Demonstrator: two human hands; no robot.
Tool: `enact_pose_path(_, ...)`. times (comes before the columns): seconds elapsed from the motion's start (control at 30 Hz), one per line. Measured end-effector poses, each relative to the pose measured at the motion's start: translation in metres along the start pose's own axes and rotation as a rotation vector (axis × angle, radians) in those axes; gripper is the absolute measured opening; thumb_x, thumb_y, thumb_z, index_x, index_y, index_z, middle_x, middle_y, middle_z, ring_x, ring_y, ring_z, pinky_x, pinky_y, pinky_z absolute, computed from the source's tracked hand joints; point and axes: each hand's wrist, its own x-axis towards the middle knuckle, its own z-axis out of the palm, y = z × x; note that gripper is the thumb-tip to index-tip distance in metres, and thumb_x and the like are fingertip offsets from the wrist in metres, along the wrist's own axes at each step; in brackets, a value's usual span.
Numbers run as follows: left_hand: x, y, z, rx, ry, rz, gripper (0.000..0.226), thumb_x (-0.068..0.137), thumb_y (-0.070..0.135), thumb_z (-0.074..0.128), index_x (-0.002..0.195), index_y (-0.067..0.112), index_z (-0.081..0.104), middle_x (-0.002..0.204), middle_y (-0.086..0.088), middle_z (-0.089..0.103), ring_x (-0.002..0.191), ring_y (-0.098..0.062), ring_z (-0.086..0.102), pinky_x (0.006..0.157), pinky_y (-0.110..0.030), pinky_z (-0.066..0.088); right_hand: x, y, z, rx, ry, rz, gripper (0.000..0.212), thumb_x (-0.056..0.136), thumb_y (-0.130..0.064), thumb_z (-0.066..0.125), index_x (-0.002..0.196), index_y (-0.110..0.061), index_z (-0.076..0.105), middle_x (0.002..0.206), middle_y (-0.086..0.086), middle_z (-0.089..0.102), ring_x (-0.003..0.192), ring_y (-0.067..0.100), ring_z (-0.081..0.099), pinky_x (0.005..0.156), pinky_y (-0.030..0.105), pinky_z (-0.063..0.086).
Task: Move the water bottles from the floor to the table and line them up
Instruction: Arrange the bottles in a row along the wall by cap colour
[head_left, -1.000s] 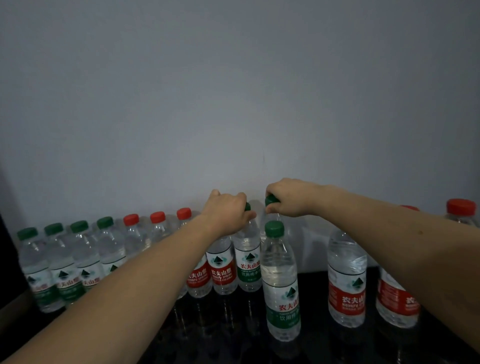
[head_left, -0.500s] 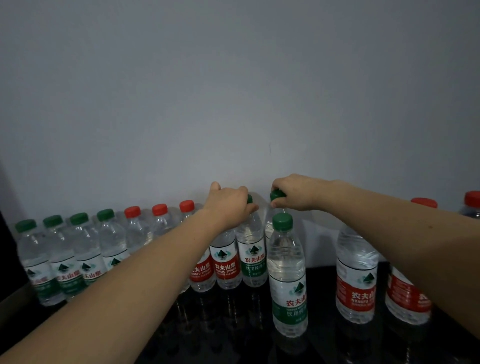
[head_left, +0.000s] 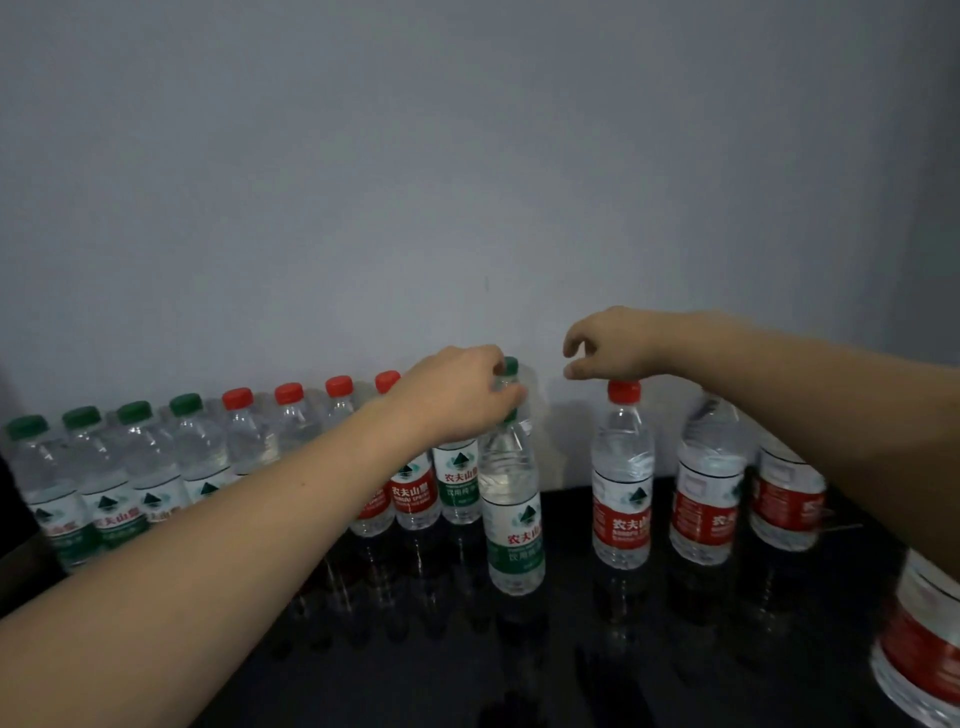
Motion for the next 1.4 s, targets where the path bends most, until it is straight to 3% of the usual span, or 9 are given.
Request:
enact_pose_path(0.1, -0.002, 0.013, 0.004, 0.118, -0.183, -0.001, 0.039, 0.092, 0.059, 0.049, 0.101, 0.022, 0.058, 0.087, 0.003, 0.063, 0.074, -0.012, 0.058, 0.057, -0.03, 0.045, -0.015, 0.008, 0.002, -0.033, -0.17, 0.105, 0.047, 0.089, -0.054, 0.056, 0.113, -0.015, 0.065, 0.112, 0.007, 0.067, 0.101, 0.026, 0.063, 0.092, 0.04, 0.05)
enact_pose_path(0.2, -0.002, 0.016, 0.014, 0.139, -0.186, -0.02, 0.023, 0.096, 0.041, 0.051, 0.103, 0.02, 0.054, 0.092, 0.0, 0.061, 0.075, -0.014, 0.057, 0.054, -0.029, 0.039, -0.024, 0.007, 0.011, -0.075, -0.281, 0.15, 0.05, 0.088, -0.056, 0.055, 0.11, -0.012, 0.065, 0.104, 0.01, 0.069, 0.093, 0.027, 0.067, 0.087, 0.041, 0.054)
enact_pose_path(0.37, -0.002, 0.02, 0.017, 0.038, -0.213, -0.047, 0.02, 0.099, 0.034, 0.048, 0.109, 0.017, 0.048, 0.096, -0.004, 0.059, 0.082, -0.02, 0.06, 0.072, -0.039, 0.054, -0.028, 0.012, 0.017, -0.064, -0.229, 0.148, 0.056, 0.087, -0.056, 0.057, 0.112, -0.006, 0.059, 0.108, 0.012, 0.066, 0.097, 0.029, 0.064, 0.089, 0.042, 0.052)
enact_pose_path(0.47, 0.003, 0.023, 0.013, 0.043, -0.234, -0.017, 0.022, 0.1, 0.04, 0.048, 0.104, 0.019, 0.046, 0.097, -0.004, 0.06, 0.081, -0.018, 0.059, 0.062, -0.036, 0.049, -0.026, 0.019, 0.013, -0.011, -0.163, 0.147, 0.055, 0.084, -0.056, 0.061, 0.105, -0.004, 0.062, 0.102, 0.013, 0.068, 0.093, 0.03, 0.065, 0.085, 0.041, 0.053)
enact_pose_path(0.57, 0.015, 0.03, 0.004, 0.043, -0.245, 0.004, 0.024, 0.101, 0.041, 0.047, 0.106, 0.018, 0.047, 0.094, -0.002, 0.057, 0.078, -0.016, 0.056, 0.056, -0.031, 0.039, -0.02, 0.027, 0.007, 0.029, -0.073, 0.15, 0.045, 0.085, -0.051, 0.062, 0.085, -0.006, 0.062, 0.09, 0.014, 0.07, 0.083, 0.029, 0.065, 0.076, 0.035, 0.052)
enact_pose_path(0.77, 0.048, 0.045, 0.004, 0.202, -0.163, 0.096, 0.026, 0.102, 0.044, 0.043, 0.107, 0.018, 0.046, 0.099, -0.003, 0.061, 0.084, -0.023, 0.054, 0.075, -0.038, 0.038, -0.007, 0.04, 0.001, 0.048, 0.013, 0.237, 0.037, 0.09, -0.044, 0.06, 0.072, -0.016, 0.043, 0.068, 0.002, 0.052, 0.053, 0.017, 0.058, 0.047, 0.026, 0.042)
enact_pose_path(0.93, 0.079, 0.041, 0.021, 0.321, -0.088, 0.119, 0.03, 0.101, 0.048, 0.039, 0.11, 0.021, 0.047, 0.093, -0.003, 0.059, 0.083, -0.023, 0.044, 0.086, -0.042, 0.024, 0.012, 0.048, 0.002, 0.055, 0.044, 0.286, 0.033, 0.09, -0.039, 0.06, 0.074, -0.016, 0.043, 0.072, 0.002, 0.052, 0.058, 0.017, 0.059, 0.049, 0.026, 0.041)
enact_pose_path(1.23, 0.112, 0.029, 0.053, 0.323, -0.07, 0.085, 0.028, 0.101, 0.042, 0.037, 0.113, 0.02, 0.048, 0.086, -0.005, 0.043, 0.092, -0.024, 0.03, 0.082, -0.042, 0.018, 0.032, 0.052, 0.017, 0.017, 0.03, 0.341, 0.032, 0.087, -0.039, 0.061, 0.074, -0.012, 0.052, 0.064, 0.004, 0.061, 0.056, 0.017, 0.061, 0.051, 0.025, 0.042)
enact_pose_path(1.4, 0.115, 0.024, 0.067, 0.328, -0.005, 0.114, 0.025, 0.1, 0.038, 0.037, 0.113, 0.021, 0.05, 0.103, -0.006, 0.061, 0.097, -0.026, 0.04, 0.083, -0.043, 0.023, 0.039, 0.05, 0.028, 0.034, 0.03, 0.351, 0.028, 0.086, -0.039, 0.062, 0.075, -0.014, 0.057, 0.067, 0.001, 0.065, 0.056, 0.014, 0.063, 0.051, 0.024, 0.042)
